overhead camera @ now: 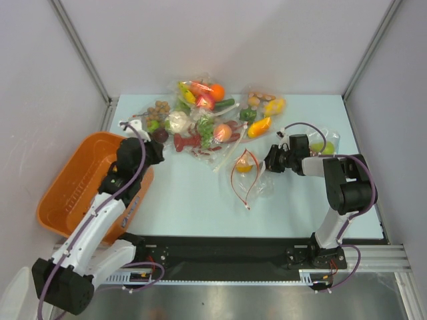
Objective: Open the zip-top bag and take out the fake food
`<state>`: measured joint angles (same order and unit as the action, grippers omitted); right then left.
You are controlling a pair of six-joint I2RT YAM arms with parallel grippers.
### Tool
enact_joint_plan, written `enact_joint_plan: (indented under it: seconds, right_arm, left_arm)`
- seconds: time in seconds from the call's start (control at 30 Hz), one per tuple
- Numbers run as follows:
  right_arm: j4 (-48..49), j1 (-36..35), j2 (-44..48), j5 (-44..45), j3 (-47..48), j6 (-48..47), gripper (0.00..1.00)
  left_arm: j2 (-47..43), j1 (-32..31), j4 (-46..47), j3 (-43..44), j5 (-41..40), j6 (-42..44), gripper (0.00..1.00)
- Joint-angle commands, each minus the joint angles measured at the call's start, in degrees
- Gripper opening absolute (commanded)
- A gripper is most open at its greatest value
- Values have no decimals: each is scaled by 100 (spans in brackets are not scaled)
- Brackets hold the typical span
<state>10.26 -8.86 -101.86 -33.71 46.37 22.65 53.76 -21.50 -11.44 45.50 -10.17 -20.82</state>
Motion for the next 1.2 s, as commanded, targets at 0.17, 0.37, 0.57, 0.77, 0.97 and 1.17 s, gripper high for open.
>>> enact_joint_plan:
  seconds: [0.17, 0.37, 0.57, 0.77, 0.97, 1.17]
  right_arm:
    - [108, 25, 105, -91, -40, -77, 19]
    - [73, 34, 158, -83, -58, -68, 19]
    - [29, 34, 202, -74, -67, -86, 19]
    - [20, 34, 237, -74, -75, -95, 19]
    - [-33, 34, 325, -65, -67, -95, 19]
    - [-138, 25, 430, -21, -75, -112, 19]
  left_arm:
    - [-436, 1339, -464, -252, -775, -159, 0]
    - [-559, 1675, -727, -252, -1109, -238, 1]
    - [-735, 1684, -737, -375, -1189, -274, 71]
    - [-761, 1675, -868, -287, -1346, -186, 87]
    - [-788, 1413, -816, -94, -1320, -107, 87]
    - [-209, -379, -334, 345, -2120, 86, 87]
